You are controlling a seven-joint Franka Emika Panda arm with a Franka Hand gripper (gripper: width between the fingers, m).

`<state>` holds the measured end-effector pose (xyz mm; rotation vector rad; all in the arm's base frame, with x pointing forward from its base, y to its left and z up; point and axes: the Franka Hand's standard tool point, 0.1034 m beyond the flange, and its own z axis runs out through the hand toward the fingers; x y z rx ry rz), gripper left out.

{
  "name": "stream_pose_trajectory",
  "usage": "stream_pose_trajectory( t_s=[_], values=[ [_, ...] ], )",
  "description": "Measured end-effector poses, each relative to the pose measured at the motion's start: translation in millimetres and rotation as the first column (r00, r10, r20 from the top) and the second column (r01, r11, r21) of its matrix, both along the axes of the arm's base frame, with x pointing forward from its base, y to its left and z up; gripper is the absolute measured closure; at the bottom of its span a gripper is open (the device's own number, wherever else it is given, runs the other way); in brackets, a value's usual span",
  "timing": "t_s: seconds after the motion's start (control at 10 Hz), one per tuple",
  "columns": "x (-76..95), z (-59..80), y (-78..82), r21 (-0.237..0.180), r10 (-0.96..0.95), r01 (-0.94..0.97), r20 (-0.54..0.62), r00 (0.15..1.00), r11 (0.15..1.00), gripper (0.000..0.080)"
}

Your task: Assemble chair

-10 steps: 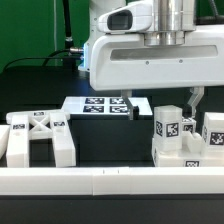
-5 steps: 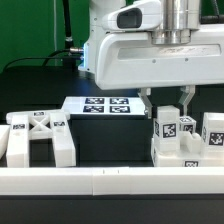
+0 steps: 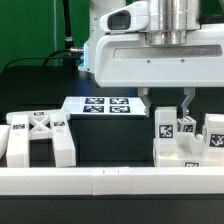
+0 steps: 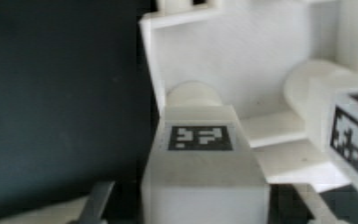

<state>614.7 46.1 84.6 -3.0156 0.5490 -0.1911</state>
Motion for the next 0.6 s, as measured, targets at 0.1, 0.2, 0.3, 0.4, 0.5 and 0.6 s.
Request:
stream_pose_trajectory(
  t_s=[0.1, 0.2, 0.3, 0.4, 0.5, 0.6],
  values=[
    [-0.3, 0.0, 1.6, 0.020, -0.121, 0.121, -0.006, 0.993, 0.992, 0.0512],
    [-0.2, 0.1, 1.1, 0.048, -0.261, 0.261, -0.018, 0.965, 0.964, 0.0512],
    [0.3, 0.0, 0.7, 0.075, -0.387, 0.389, -0.036, 0.921, 0.918, 0.0512],
    [1.0, -0.1, 0.3, 0.100, -0.511, 0.514, -0.058, 0.858, 0.852, 0.0512],
    [3.2, -0.1, 3.4, 0.111, -0.615, 0.621, -0.082, 0.784, 0.776, 0.0512],
    [3.4, 0.0, 4.5, 0.114, -0.654, 0.660, -0.089, 0.751, 0.742, 0.0512]
  ],
)
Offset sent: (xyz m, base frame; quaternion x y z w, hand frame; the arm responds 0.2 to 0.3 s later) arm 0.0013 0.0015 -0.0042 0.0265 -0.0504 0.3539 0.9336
